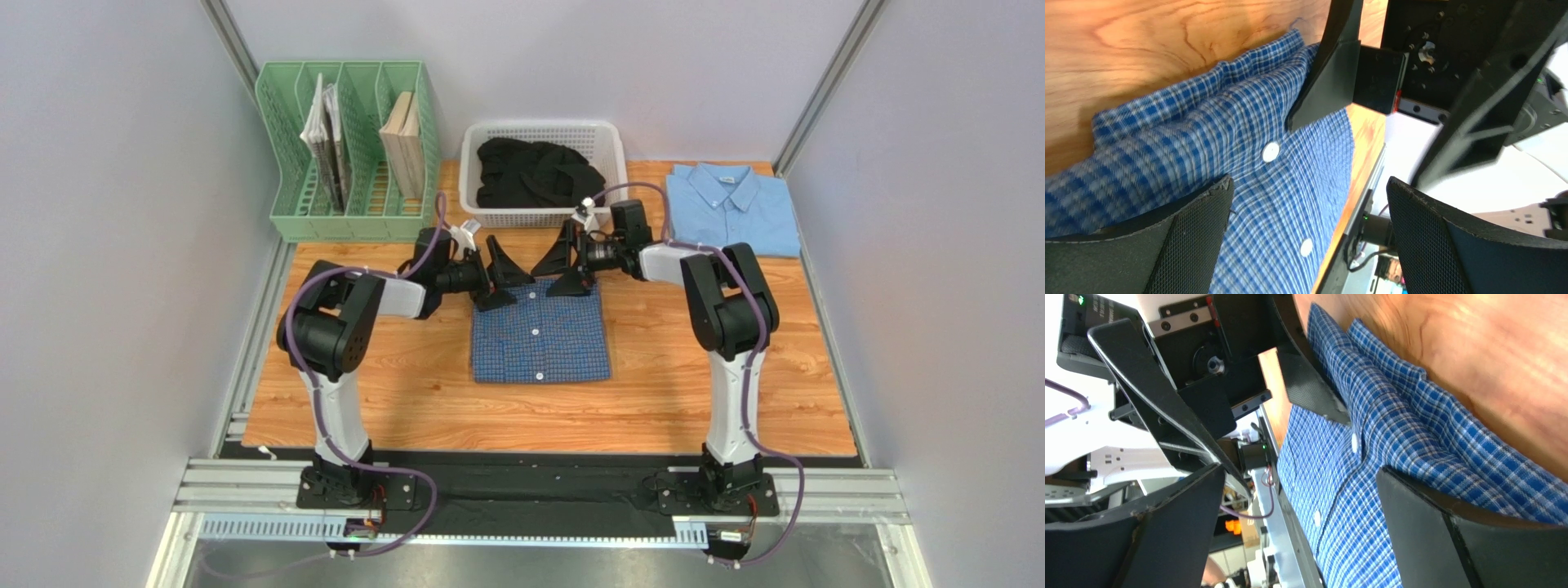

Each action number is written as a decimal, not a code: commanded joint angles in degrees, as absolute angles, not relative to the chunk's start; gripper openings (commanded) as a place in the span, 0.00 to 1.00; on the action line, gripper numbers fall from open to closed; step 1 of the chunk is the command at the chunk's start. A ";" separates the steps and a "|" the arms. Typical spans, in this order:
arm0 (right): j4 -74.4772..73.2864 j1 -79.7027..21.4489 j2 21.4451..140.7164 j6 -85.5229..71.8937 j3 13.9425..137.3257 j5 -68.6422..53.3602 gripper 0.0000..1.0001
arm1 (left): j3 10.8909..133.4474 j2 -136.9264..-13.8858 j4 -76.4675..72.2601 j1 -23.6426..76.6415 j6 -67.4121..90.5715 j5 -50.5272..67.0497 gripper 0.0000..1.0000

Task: Fold and stack the long sleeve shirts
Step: Fold the shirt

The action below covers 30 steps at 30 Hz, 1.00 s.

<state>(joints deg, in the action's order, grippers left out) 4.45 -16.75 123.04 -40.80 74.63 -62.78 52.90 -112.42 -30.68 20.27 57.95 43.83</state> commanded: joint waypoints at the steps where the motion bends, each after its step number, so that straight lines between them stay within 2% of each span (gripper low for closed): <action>1: 4.97 -16.43 113.50 -45.04 70.34 -62.12 1.00 | 50.29 -99.46 -27.69 19.07 56.59 47.98 0.99; 3: 8.33 -17.84 103.86 -47.89 61.23 -62.75 1.00 | 46.96 -94.42 -22.54 19.86 55.99 49.83 0.99; 6: 8.96 -21.09 96.88 -48.60 51.72 -63.02 1.00 | 40.29 -89.04 -21.53 22.67 57.03 51.59 0.99; 10: 11.42 -23.29 100.52 -46.85 46.24 -63.36 1.00 | 35.43 -95.06 -23.19 26.10 58.62 50.28 0.99; 13: 5.29 -22.51 108.68 -40.19 48.94 -65.48 1.00 | 34.98 -102.71 -26.37 26.02 59.42 49.84 0.99; 17: 0.54 -19.96 116.79 -33.68 49.65 -66.53 0.97 | 36.12 -106.78 -25.92 25.14 56.52 49.04 0.99; 18: -5.39 -19.52 117.50 -28.96 50.53 -66.88 0.96 | 36.12 -106.96 -26.54 25.05 55.90 50.09 0.99; 22: -16.23 -19.33 111.81 -18.57 50.89 -66.36 0.95 | 34.72 -96.88 -22.96 27.06 48.71 53.09 0.99; 24: -26.65 -19.42 107.59 -10.43 52.02 -66.27 0.94 | 33.57 -91.00 -20.23 27.25 45.72 54.05 0.99; 26: -34.67 -19.16 104.52 -4.25 55.00 -65.92 0.89 | 37.15 -87.03 -7.83 26.90 39.59 54.06 0.99; 27: -43.24 -19.07 101.89 -0.65 60.24 -65.22 0.87 | 38.83 -83.01 -3.65 26.81 31.20 53.88 0.99; 30: -53.15 -18.37 100.72 9.12 70.54 -57.26 0.86 | 45.95 -75.53 10.96 25.32 13.14 49.14 0.99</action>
